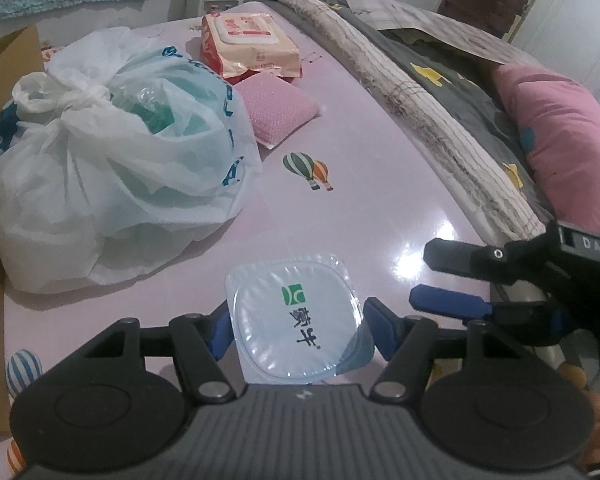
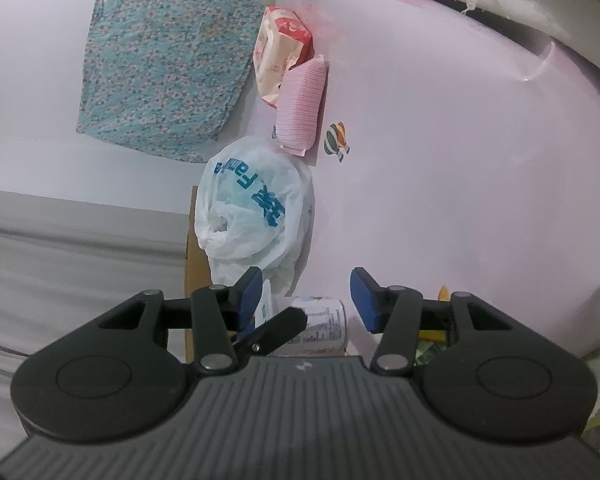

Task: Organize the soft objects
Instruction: 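Hold the yogurt cup with the left tool while the right tool grasps the pink sponge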

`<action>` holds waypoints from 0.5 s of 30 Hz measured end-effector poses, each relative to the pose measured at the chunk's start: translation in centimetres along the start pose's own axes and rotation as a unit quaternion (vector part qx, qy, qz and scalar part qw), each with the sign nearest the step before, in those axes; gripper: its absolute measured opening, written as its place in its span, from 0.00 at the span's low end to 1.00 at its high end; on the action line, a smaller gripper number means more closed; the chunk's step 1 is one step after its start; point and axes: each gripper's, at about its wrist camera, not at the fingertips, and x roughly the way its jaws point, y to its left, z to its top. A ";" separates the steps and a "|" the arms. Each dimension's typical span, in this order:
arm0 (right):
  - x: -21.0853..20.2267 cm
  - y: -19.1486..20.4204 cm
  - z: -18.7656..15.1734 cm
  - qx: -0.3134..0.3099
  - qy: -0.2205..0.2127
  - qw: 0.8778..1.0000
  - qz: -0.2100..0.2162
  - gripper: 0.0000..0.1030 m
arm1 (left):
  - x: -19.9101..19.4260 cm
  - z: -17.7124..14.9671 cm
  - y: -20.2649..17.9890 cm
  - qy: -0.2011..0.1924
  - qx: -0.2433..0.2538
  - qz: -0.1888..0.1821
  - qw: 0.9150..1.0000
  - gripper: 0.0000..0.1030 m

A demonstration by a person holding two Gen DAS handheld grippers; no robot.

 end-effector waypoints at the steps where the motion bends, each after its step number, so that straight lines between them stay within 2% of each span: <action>1: 0.0 0.0 0.0 0.000 0.000 1.000 -0.001 0.48 | -0.1 -0.2 0.1 0.000 -0.001 -0.001 1.000 0.66; 12: 0.9 0.3 -0.1 -0.007 -0.003 1.000 -0.017 0.48 | -0.8 -1.1 1.5 -0.009 -0.008 -0.007 1.000 0.66; 15: 1.1 1.1 0.4 -0.025 -0.002 0.999 -0.027 0.48 | -0.8 -1.3 1.7 -0.014 -0.007 -0.006 1.000 0.66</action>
